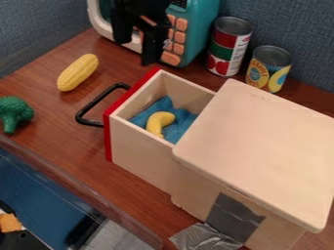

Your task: Moved the banana to front of the drawer on the top pf the table

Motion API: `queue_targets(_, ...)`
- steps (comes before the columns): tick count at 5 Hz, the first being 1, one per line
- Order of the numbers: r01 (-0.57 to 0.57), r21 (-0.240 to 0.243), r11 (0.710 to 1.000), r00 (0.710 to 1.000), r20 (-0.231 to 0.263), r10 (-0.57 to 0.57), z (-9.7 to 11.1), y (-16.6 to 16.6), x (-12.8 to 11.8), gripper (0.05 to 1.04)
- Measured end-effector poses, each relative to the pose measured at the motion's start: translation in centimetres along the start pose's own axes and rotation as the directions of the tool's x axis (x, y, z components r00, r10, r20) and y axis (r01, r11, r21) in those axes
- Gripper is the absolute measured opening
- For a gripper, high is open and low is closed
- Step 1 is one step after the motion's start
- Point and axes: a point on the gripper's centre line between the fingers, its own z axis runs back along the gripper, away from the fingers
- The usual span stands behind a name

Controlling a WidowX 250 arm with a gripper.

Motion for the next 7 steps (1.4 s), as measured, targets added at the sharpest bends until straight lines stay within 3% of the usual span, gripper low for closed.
queue_targets(1,0.04,0.028,0.999,0.999,0.032,-0.041,2.0,-1.8,-0.2,1.001)
queue_targets(3,0.088,0.066,0.994,0.995,-0.05,-0.084,-1.1,-7.1,-1.2,1.001)
queue_targets(5,0.082,0.079,0.994,0.996,-0.047,-0.078,-2.6,-8.5,-1.6,1.001)
queue_targets(7,0.041,0.077,0.996,0.999,-0.037,-0.038,-2.6,-9.0,-1.5,1.001)
